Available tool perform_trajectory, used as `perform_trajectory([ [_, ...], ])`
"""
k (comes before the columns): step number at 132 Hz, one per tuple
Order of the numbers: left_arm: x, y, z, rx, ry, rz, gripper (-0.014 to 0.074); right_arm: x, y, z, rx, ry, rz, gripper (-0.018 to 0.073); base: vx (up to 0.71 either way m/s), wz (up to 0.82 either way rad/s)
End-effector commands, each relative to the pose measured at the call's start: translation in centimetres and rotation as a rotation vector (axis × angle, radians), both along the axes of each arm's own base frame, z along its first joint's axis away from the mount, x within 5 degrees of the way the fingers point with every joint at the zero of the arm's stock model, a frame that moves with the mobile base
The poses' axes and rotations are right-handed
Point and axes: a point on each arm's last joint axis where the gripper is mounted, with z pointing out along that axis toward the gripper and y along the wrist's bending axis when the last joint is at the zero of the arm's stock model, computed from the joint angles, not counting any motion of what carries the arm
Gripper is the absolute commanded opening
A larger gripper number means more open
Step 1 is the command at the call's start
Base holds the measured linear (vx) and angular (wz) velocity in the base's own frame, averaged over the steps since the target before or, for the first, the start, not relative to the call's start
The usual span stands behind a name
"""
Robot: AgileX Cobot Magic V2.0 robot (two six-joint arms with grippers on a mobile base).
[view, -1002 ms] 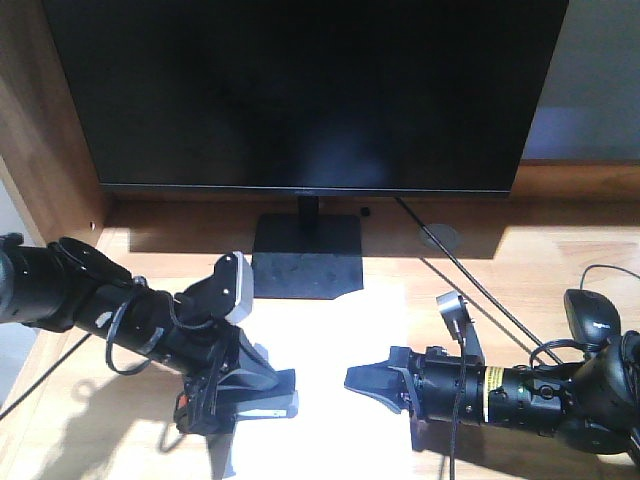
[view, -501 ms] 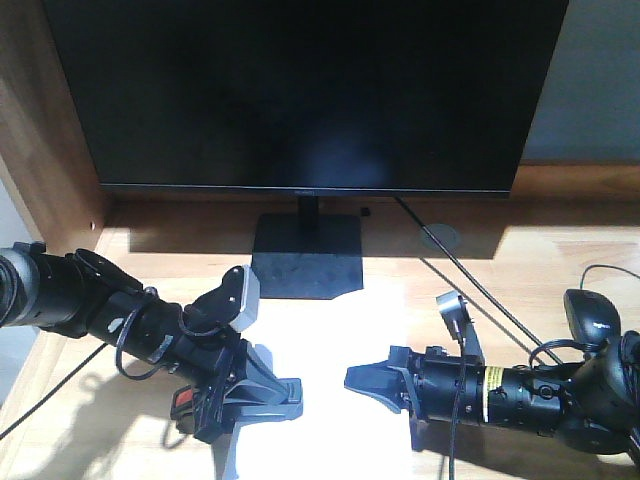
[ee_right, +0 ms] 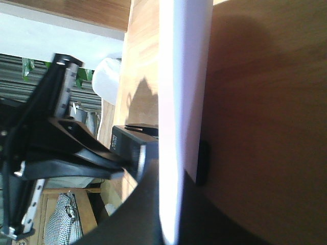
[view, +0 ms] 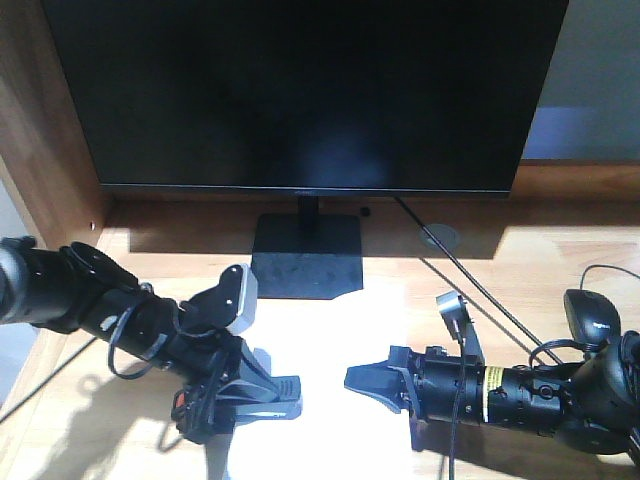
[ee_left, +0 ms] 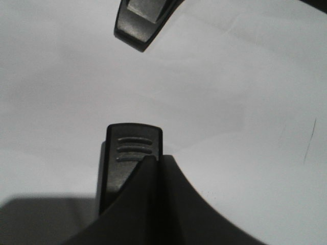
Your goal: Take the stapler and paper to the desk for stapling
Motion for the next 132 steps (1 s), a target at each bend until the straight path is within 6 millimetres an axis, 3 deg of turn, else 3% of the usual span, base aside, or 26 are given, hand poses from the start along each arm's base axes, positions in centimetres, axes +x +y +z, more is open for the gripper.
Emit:
perform_trajectory([
  [1,-0.1,0.1,3.0,-0.007,-0.111,-0.003,-0.0006,0.4,0.5,2.3,0.128,-0.102,0.02,-0.0002,0.0,0.0],
  [34,-1.1,0.4,7.7,-0.046,-0.253,0.009,-0.0006,0.4,0.5,2.3,0.128,-0.102,0.02,-0.0002,0.0,0.0],
  [60,-1.6,0.6,9.4,-0.059,-0.311,0.016,-0.0006,0.4,0.5,2.3,0.128,-0.102,0.021,0.0045,0.0,0.0],
  [74,-1.6,0.6,9.5,-0.06,-0.316,0.017,-0.0006,0.4,0.5,2.4,0.14,-0.106,0.023,0.014,0.0,0.0],
  [99,-1.6,0.6,9.5,-0.06,-0.316,0.017,-0.0006,0.3,0.6,2.8,0.181,-0.121,0.031,0.0461,0.0,0.0],
  [113,-1.7,0.6,9.5,-0.062,-0.314,0.014,-0.0006,0.3,0.6,2.8,0.155,-0.135,0.032,0.0593,0.0,0.0],
  [132,-1.7,0.6,9.5,-0.062,-0.313,0.014,-0.0006,0.4,0.4,2.5,0.097,-0.125,0.022,0.0612,0.0,0.0],
])
